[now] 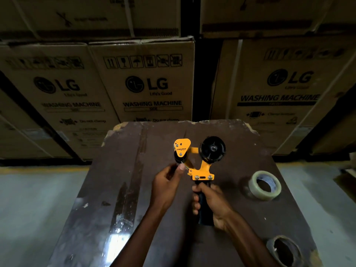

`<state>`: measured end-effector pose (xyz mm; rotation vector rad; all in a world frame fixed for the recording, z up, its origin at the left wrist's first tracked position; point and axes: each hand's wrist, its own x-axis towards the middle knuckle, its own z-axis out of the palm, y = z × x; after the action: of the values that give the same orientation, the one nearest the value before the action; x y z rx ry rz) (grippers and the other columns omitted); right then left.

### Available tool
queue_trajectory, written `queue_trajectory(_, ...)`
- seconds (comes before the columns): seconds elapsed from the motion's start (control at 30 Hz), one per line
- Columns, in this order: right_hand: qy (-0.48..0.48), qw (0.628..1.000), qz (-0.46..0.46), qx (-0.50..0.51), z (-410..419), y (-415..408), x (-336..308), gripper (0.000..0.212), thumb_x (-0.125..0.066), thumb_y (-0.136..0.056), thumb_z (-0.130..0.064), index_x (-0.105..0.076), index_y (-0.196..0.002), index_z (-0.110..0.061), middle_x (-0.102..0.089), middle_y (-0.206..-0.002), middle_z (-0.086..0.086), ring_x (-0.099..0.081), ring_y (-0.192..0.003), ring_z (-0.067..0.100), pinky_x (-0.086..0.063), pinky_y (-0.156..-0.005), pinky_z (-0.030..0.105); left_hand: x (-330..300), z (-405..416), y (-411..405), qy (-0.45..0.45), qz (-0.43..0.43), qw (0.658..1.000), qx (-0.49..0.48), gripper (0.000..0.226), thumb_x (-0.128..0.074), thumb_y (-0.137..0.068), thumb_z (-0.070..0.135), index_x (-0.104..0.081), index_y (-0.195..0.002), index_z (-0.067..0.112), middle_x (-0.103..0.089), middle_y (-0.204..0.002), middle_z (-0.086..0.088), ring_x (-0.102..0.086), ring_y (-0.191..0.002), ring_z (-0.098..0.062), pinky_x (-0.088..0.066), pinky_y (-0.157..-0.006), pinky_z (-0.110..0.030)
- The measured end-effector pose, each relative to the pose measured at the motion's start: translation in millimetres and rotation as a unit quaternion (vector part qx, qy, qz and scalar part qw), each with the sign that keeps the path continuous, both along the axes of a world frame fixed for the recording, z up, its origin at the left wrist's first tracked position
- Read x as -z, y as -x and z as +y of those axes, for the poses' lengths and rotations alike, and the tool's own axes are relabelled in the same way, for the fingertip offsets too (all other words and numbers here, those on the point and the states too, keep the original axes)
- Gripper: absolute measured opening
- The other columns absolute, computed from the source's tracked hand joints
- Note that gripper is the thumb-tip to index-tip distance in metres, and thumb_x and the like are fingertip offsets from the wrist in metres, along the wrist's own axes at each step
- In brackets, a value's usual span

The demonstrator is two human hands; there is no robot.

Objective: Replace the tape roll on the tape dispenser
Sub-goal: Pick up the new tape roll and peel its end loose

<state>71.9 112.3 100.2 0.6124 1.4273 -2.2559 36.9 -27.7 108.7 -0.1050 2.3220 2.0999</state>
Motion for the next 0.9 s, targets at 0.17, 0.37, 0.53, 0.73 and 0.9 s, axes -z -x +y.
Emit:
queue_trajectory(0.17,-0.011,1.000,0.027,0.002,3.0,3.9,-31.6,0.017,-0.053,-0.092,-0.007,-0.057,-0.075,-0.010,-0.046,-0.055,0.005,-0.041,-0.042,0.016,-0.036,-0.046,0.028,-28.4,6.9,11.5,-0.080,-0.012,0.997,0.020,0.018,-0.066,-0.089,0.037,-0.076,-0.087,0.022,-0.077,-0.082,0.005,-0.070,-0.082,-0.006,-0.056,-0.076,-0.024)
queue_trajectory(0.37,-0.021,0.999,0.035,0.004,10.9,8.8,-47.7,0.018,-0.052,-0.092,-0.008,-0.056,-0.075,-0.011,-0.044,-0.056,0.004,-0.039,-0.043,0.016,-0.035,-0.046,0.027,-42.4,15.5,25.7,-0.145,-0.080,0.985,0.041,0.026,-0.070,-0.086,0.035,-0.074,-0.089,0.010,-0.075,-0.082,-0.009,-0.069,-0.083,-0.021,-0.059,-0.078,-0.029)
queue_trajectory(0.53,-0.035,0.998,0.047,0.005,16.9,10.2,-52.9,0.017,-0.053,-0.091,-0.008,-0.055,-0.075,-0.011,-0.045,-0.056,0.004,-0.039,-0.043,0.016,-0.035,-0.046,0.028,-48.3,26.6,24.4,-0.203,-0.094,0.974,0.024,0.016,-0.065,-0.093,0.023,-0.072,-0.093,0.008,-0.077,-0.096,-0.015,-0.073,-0.098,-0.030,-0.059,-0.089,-0.039)
queue_trajectory(0.73,-0.047,0.998,0.042,0.003,20.9,7.8,-54.0,0.016,-0.054,-0.091,-0.008,-0.056,-0.075,-0.012,-0.045,-0.056,0.003,-0.040,-0.045,0.016,-0.036,-0.047,0.029,-45.9,35.0,22.9,-0.262,-0.120,0.957,0.015,0.015,-0.063,-0.094,0.019,-0.070,-0.095,0.006,-0.078,-0.093,-0.012,-0.075,-0.094,-0.027,-0.059,-0.079,-0.032)
queue_trajectory(0.9,-0.024,0.999,0.036,0.017,20.8,9.1,-51.6,0.015,-0.053,-0.090,-0.007,-0.055,-0.076,-0.011,-0.045,-0.055,0.004,-0.039,-0.043,0.016,-0.036,-0.046,0.028,-39.6,36.9,18.3,-0.299,-0.121,0.947,0.003,0.012,-0.064,-0.093,0.016,-0.071,-0.095,0.006,-0.077,-0.097,-0.016,-0.073,-0.098,-0.029,-0.055,-0.090,-0.039)
